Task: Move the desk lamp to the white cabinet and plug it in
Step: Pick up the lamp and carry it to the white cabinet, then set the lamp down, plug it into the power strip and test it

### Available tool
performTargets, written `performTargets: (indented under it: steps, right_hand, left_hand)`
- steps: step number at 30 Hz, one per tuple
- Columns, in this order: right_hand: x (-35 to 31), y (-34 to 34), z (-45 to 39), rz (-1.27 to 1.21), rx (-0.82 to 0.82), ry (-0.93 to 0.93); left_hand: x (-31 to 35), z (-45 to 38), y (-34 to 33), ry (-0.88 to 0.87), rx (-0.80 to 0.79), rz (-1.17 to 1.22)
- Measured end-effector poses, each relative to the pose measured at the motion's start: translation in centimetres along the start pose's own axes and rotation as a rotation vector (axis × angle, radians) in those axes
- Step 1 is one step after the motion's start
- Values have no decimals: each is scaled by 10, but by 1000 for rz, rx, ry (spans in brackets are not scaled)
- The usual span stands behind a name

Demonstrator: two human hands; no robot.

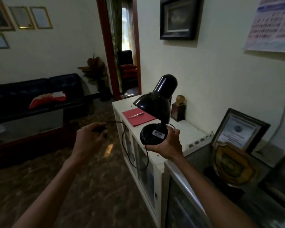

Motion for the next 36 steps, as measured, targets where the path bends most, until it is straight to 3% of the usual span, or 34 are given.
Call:
performTargets:
  steps: [8,17,25,36]
  right_hand:
    - [99,-20,-102,57,132,-197]
    - [194,-43,-153,182,326,-467]
    - [237,-56,-157,256,432,-621]
    - [264,-46,-153,309,426,-723]
  left_hand:
    - [12,-168,-118,-114,-170,44]
    - [50,-317,-266,-337,-451,91]
    - [57,-367,-360,-427,-712,120]
    - [59,-388,-395,-465,-782,95]
Point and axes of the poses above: each hand's wrist, its own z-axis away from the middle knuckle, its own y-axis out of the back of the hand, x = y × z, the point moved 7 cm from there along -z, towards the middle knuckle, and after that the axes turned 13 degrees about y, right-handed, at the moved point
